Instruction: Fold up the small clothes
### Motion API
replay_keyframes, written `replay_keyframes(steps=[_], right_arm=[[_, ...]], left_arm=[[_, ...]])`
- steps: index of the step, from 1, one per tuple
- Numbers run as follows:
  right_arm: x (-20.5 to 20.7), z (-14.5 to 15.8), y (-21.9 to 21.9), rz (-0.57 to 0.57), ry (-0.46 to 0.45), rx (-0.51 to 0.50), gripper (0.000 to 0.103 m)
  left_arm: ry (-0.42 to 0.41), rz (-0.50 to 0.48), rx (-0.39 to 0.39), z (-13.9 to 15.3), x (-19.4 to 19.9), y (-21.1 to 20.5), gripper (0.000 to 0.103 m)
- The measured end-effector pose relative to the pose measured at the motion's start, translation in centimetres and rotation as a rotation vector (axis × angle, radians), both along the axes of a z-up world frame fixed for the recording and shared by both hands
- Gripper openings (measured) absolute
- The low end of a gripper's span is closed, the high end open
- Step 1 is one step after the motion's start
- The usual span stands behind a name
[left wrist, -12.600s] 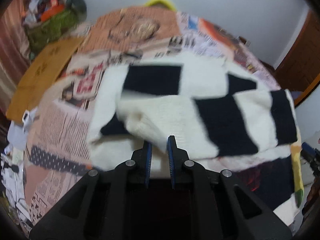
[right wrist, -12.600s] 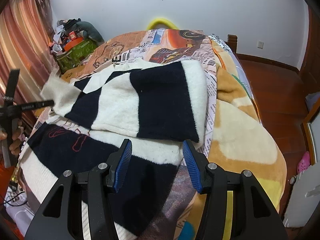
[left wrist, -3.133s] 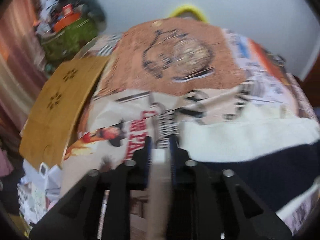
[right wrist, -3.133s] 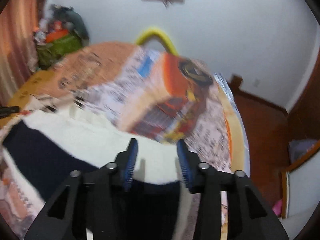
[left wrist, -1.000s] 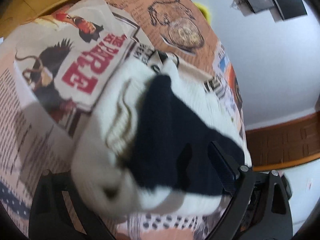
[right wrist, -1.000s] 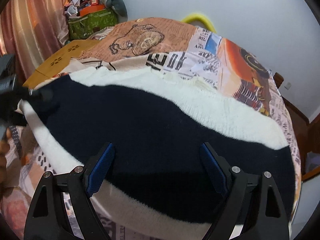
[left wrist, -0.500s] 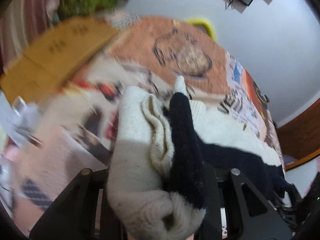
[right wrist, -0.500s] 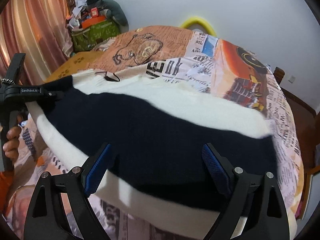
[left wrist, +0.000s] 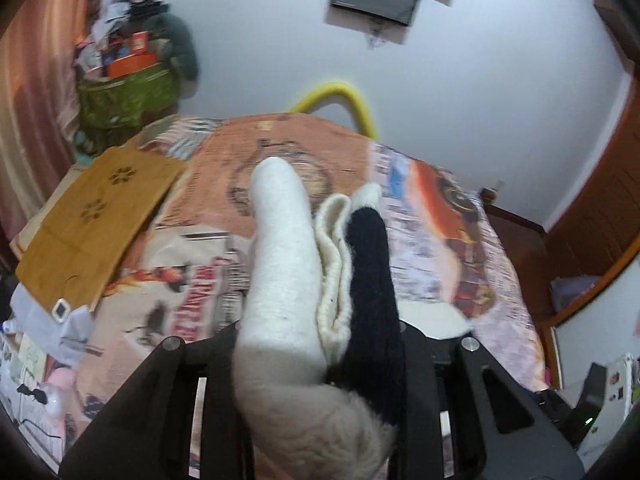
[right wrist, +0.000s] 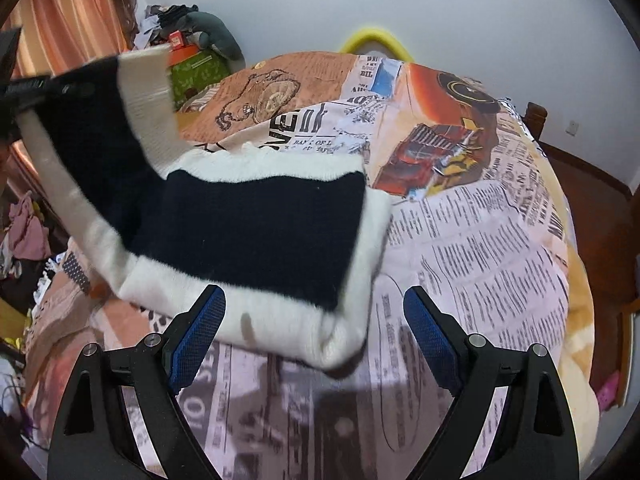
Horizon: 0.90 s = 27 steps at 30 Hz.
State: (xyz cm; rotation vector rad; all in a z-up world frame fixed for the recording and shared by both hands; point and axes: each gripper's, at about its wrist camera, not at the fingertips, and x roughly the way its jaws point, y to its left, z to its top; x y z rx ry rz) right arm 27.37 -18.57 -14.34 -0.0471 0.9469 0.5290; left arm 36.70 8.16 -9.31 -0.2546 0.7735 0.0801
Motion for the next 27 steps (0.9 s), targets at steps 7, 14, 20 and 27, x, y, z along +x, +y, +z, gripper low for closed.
replay_keyframes(steps=[7, 14, 20, 27], right_arm=[[-0.2, 0.1, -2.0, -0.018, -0.003, 0.050, 0.089], [-0.3, -0.4, -3.7, -0.045, -0.003, 0.093, 0.089], [-0.9, -0.7, -5.6, -0.076, 0.001, 0.084, 0.089], [-1.3, -0.3, -7.1, -0.112, -0.006, 0.070, 0.089]], left_arm=[[0.037, -0.109, 0.028, -0.1, 2.9, -8.7, 0.028], [0.155, -0.226, 0.042, -5.2, 4.0, -15.4, 0.028], [0.243, -0.296, 0.080, -8.6, 2.8, -18.3, 0.032], [0.201, -0.411, 0.078, -7.0, 0.0, -18.8, 0.052]])
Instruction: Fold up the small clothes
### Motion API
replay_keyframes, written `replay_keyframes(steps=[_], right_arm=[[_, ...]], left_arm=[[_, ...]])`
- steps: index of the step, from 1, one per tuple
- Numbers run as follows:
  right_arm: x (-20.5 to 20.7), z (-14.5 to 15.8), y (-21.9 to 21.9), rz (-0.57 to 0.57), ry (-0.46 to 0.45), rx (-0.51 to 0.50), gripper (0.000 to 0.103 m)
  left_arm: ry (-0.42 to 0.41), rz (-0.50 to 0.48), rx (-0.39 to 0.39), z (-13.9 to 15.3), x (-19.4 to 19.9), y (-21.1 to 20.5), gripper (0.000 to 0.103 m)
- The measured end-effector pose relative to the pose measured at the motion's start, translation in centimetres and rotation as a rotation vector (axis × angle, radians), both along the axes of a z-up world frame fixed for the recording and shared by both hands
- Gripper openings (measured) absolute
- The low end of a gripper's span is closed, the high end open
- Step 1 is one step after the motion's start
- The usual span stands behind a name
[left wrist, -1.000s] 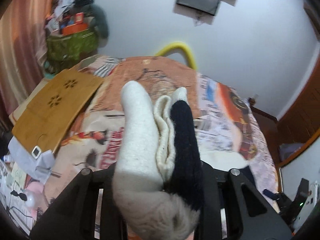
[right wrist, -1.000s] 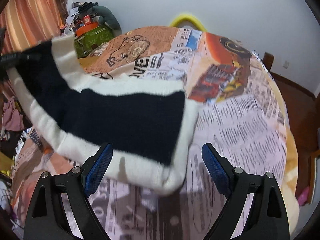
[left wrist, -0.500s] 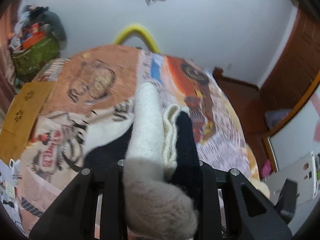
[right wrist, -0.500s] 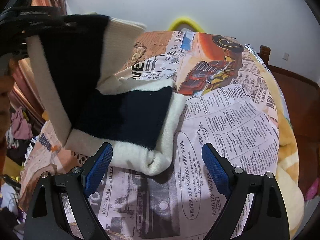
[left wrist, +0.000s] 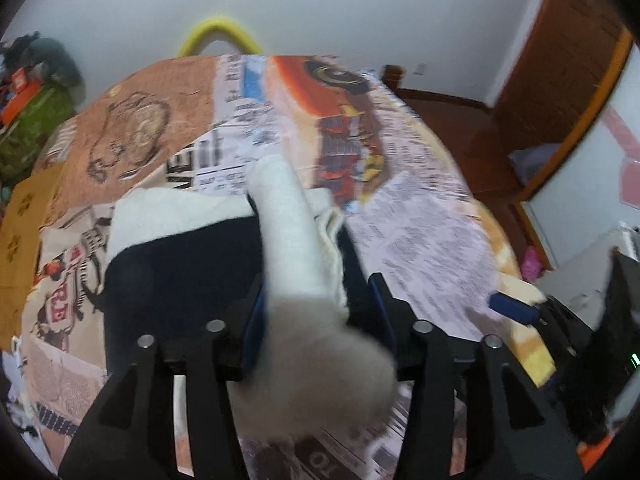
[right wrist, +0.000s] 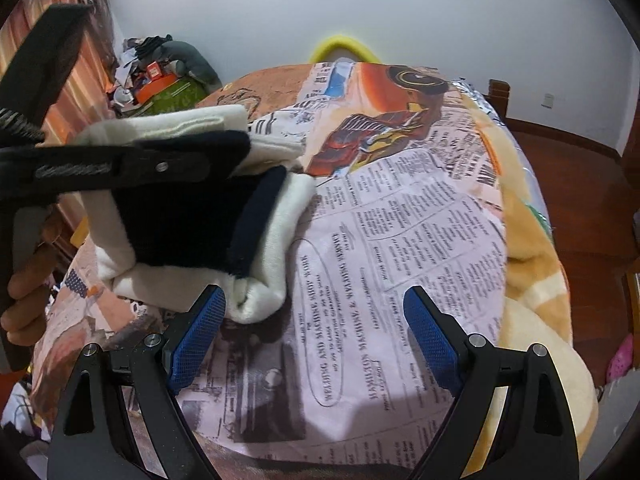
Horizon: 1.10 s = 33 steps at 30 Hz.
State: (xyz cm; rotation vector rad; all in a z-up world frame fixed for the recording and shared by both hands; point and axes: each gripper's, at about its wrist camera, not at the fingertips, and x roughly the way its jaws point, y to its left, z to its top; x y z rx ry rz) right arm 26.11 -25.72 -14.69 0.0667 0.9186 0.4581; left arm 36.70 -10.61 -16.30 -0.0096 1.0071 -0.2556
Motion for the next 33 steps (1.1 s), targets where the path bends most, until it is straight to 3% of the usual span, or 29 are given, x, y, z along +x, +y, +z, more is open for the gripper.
replay_keyframes(steps=[5, 9, 12, 18, 23, 28, 33], right_arm=[[-0.1, 1.2, -0.3, -0.017, -0.027, 0.015, 0.089], [0.0, 2.7, 0.5, -0.009, -0.058, 0.028, 0.089], [0.6, 3.8, 1.7, 0.006, -0.083, 0.038, 0.089], [2.7, 5.0, 5.4, 0.050, -0.101, 0.072, 0.089], [4.8, 2.9, 7.8, 0.064, -0.042, 0.044, 0.089], [4.9, -1.0, 7.2, 0.043, 0.062, 0.002, 0.089], [3.7, -2.7, 5.7, 0.044, 0.128, 0.043, 0.089]], left_arm=[[-0.055, -0.070, -0.027, 2.6, -2.4, 0.0, 0.058], [-0.130, -0.028, -0.018, 4.6, -3.4, 2.7, 0.068], [-0.166, 0.049, 0.034, 4.9, -3.1, 6.1, 0.073], [-0.091, 0.163, 0.122, 0.7, -1.3, 11.3, 0.075], [0.018, 0.140, 0.143, -4.3, -1.0, 11.9, 0.075], [0.016, 0.110, 0.128, -6.8, -2.5, 11.1, 0.089], [-0.003, 0.072, 0.106, -6.7, -3.8, 11.0, 0.090]])
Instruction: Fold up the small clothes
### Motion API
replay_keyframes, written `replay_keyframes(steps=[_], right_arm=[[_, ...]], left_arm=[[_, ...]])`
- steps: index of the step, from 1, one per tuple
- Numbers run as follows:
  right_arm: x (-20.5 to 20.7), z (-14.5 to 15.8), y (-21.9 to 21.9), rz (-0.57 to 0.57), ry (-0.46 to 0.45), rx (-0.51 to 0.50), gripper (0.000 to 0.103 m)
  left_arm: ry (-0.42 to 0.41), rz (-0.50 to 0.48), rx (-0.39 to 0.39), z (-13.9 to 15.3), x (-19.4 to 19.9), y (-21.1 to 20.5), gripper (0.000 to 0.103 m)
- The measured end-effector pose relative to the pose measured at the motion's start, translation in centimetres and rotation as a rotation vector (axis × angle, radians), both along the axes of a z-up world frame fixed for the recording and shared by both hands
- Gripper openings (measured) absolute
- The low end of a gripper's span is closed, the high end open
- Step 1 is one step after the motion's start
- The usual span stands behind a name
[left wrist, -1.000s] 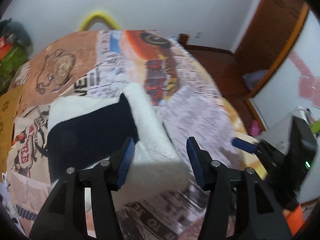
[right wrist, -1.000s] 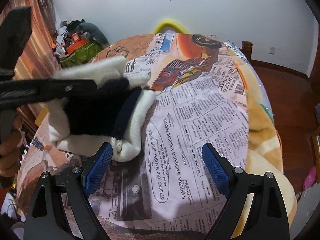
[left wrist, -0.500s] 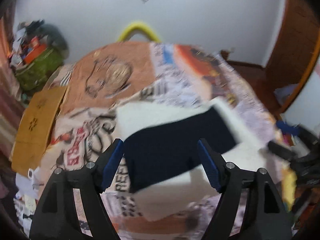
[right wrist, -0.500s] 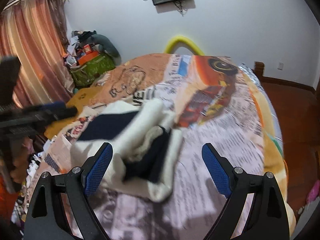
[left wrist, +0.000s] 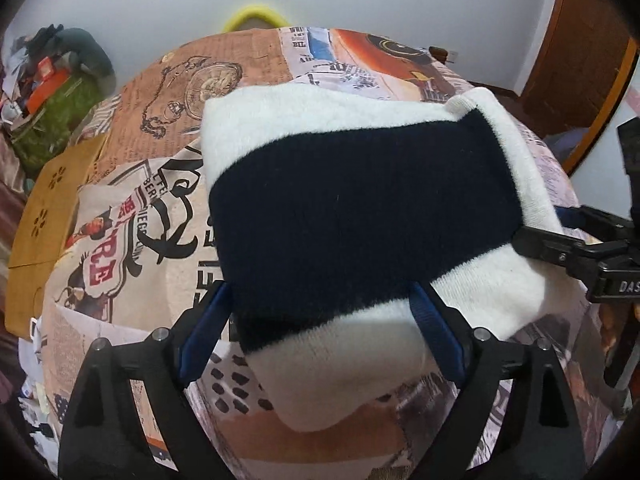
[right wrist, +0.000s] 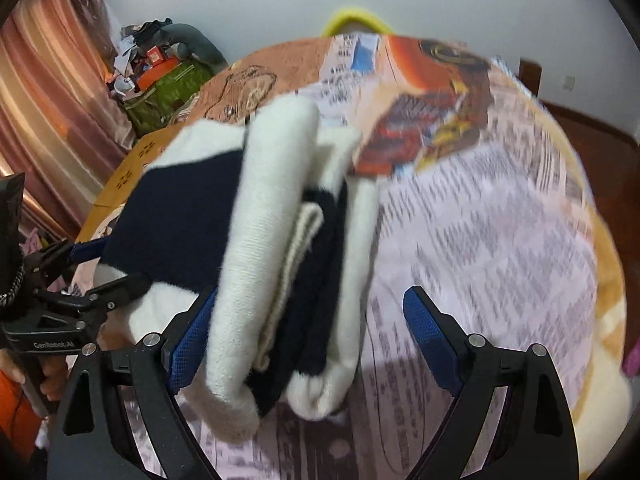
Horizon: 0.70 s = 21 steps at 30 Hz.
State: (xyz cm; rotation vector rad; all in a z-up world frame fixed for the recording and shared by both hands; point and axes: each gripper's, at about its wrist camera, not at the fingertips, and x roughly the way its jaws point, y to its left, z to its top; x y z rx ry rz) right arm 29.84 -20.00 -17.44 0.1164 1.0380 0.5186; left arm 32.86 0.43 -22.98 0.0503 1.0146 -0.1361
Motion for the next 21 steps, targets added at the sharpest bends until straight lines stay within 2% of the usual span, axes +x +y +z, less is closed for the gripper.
replay_keyframes(steps=[3, 7, 11, 14, 18, 21], right_arm=[[-0.2, 0.6, 0.1, 0.010, 0.002, -0.003, 0.089], [0.4, 2.2, 0.7, 0.033, -0.015, -0.002, 0.090], [1.8, 3.3, 1.2, 0.033, -0.028, 0.029, 0.090], [3.2, 2.9, 1.5, 0.026, -0.005, 0.047, 0.090], [5.0, 0.2, 1.7, 0.013, 0.100, 0.060, 0.090], [5.5, -1.4, 1.2, 0.000, 0.172, 0.152, 0.090]], left_arm=[[0.003, 0.021, -0.057, 1.1, -0.1, 1.2, 0.090], [-0.042, 0.046, -0.042, 2.8, 0.3, 2.8, 0.090], [-0.016, 0.092, -0.058, 3.0, 2.1, 4.7, 0.090], [0.041, 0.139, -0.139, 2.2, 3.7, 6.2, 0.090], [0.128, 0.157, -0.275, 0.0, 5.8, 7.4, 0.091], [0.175, 0.151, -0.383, -1.4, 6.9, 7.6, 0.091]])
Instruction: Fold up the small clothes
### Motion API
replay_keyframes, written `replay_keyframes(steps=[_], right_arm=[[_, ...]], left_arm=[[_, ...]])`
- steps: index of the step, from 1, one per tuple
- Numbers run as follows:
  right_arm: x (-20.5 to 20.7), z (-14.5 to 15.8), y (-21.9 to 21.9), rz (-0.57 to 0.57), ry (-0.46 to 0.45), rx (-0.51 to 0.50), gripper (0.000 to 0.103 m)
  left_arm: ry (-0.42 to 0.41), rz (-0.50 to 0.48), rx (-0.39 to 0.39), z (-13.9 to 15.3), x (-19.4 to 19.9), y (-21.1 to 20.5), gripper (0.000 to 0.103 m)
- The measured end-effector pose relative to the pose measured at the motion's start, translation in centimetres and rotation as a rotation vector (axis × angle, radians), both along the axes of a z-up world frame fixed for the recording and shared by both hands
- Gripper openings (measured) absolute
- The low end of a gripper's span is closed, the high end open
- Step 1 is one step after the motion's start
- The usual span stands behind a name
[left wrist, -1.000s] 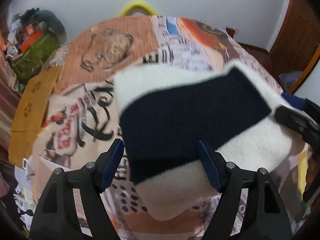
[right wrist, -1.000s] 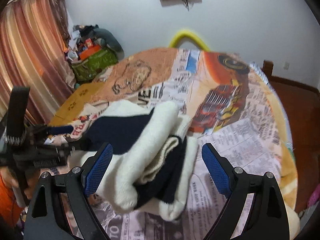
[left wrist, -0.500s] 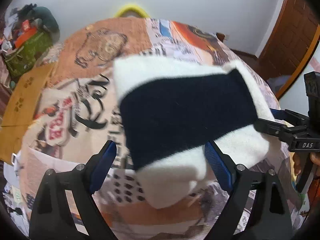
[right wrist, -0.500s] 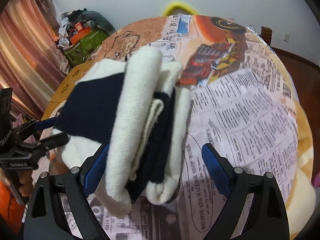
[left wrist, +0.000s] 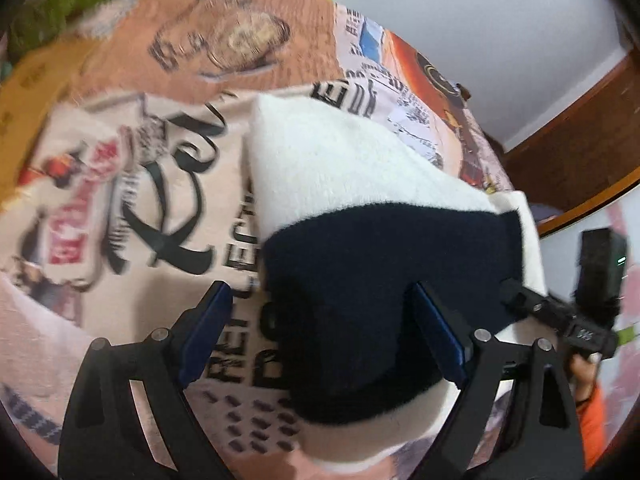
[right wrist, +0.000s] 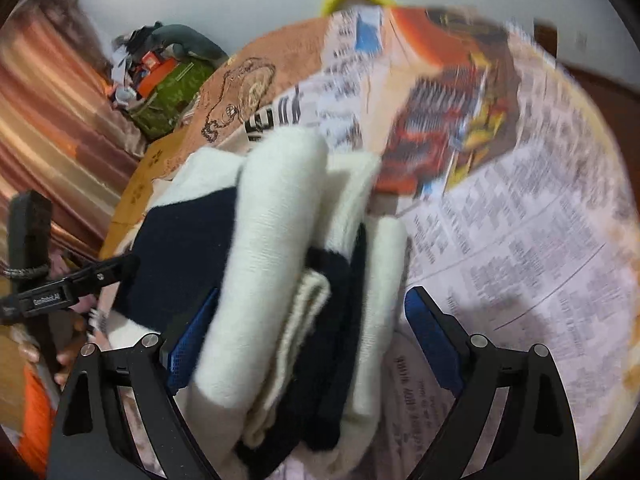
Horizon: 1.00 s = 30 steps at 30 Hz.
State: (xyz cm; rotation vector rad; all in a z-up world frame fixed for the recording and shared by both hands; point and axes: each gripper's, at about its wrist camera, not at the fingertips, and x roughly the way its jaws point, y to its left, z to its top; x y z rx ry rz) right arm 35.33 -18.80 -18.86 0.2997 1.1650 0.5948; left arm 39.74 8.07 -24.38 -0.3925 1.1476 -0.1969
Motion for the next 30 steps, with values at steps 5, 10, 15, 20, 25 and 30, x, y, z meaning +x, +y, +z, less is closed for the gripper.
replay_keyframes(steps=[5, 10, 15, 20, 25, 30], right_arm=[[-0.1, -0.2, 0.2, 0.018, 0.000, 0.033, 0.086], [-0.6, 0.8, 0.4, 0.044, -0.016, 0.027, 0.064], [-1.4, 2.5, 1.3, 0.051, -0.064, 0.002, 0.045], [-2.6, 5.2, 3.4, 0.076, -0.118, 0.013, 0.043], [-3.9, 7.2, 7.3, 0.135, -0.181, 0.027, 0.042], [-3.8, 6.7, 12.0, 0.172, -0.177, 0.082, 0.042]], left_arm=[[0.053, -0.031, -0.126, -1.6, 1.2, -0.7, 0.092], [0.027, -0.055, -0.123, -1.2, 1.0, -1.5, 0.080], [-0.031, -0.100, -0.088, 1.1, -0.6, -1.7, 0.062], [-0.084, -0.092, -0.068, 4.0, -2.6, 0.0, 0.055], [-0.142, -0.044, -0.039, 6.8, -4.5, 4.0, 0.054], [-0.186, -0.005, -0.049, 8.5, -6.2, 8.7, 0.046]])
